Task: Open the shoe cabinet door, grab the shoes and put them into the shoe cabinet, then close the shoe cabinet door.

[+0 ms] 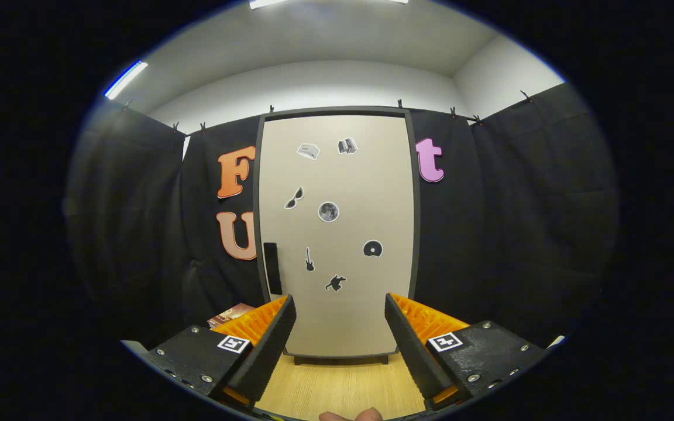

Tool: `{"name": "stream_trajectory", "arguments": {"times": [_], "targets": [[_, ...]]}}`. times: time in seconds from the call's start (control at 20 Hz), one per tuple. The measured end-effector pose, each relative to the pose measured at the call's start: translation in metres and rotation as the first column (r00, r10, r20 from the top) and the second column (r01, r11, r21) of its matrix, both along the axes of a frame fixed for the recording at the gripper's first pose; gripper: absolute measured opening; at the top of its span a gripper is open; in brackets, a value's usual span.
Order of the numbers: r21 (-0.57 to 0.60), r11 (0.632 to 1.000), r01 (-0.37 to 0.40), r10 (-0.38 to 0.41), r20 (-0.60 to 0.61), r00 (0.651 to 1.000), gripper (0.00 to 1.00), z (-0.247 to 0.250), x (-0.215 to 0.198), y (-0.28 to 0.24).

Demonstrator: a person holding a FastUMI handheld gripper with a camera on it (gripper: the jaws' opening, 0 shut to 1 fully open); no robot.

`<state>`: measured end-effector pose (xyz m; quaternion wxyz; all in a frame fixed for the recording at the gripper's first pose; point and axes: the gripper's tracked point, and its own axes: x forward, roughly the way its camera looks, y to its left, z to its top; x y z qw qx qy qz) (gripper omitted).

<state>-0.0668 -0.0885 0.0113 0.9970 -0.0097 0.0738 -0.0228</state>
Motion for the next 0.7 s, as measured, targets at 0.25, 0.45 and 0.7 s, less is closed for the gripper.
{"name": "stream_trajectory", "arguments": {"times": [0.25, 0.45, 0.7], "targets": [[0.036, 0.999, 0.039, -0.039, -0.005, 0.999, 0.95, 0.002, -0.008, -0.014], [0.026, 0.998, 0.053, -0.053, -0.003, 0.999, 0.95, 0.003, -0.006, -0.014], [0.014, 0.998, 0.058, -0.058, -0.007, 0.998, 0.95, 0.001, -0.003, -0.01]]}}
